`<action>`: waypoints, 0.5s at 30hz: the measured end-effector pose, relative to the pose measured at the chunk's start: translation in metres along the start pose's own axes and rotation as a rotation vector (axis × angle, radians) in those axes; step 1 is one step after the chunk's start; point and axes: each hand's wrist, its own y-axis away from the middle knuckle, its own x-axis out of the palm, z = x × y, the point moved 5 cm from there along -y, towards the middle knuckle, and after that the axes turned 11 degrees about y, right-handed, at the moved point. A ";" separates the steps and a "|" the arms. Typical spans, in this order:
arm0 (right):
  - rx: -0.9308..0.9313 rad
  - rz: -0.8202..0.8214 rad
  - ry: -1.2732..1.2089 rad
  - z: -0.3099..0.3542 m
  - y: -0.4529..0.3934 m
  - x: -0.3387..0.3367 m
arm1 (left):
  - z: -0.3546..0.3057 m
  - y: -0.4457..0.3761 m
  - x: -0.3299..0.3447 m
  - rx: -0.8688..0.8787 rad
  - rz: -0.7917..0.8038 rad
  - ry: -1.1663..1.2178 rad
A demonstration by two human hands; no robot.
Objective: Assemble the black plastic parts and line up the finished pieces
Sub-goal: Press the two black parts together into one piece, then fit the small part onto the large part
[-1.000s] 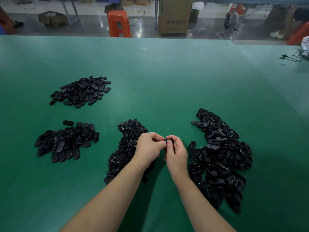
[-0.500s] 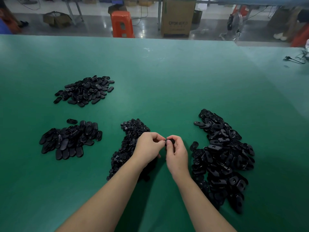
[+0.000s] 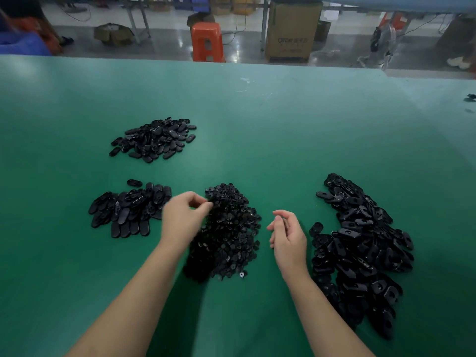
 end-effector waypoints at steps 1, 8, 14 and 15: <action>0.001 0.000 0.008 0.000 0.000 0.000 | 0.010 -0.005 -0.019 -0.010 -0.067 -0.019; 0.002 0.003 0.063 0.004 0.002 0.002 | 0.079 -0.027 -0.115 -0.130 -0.440 -0.156; 0.003 0.001 0.090 0.004 0.002 0.003 | 0.093 -0.031 -0.115 -0.129 -0.431 -0.187; 0.003 0.001 0.098 0.005 0.003 0.003 | 0.090 -0.031 -0.110 -0.099 -0.421 -0.186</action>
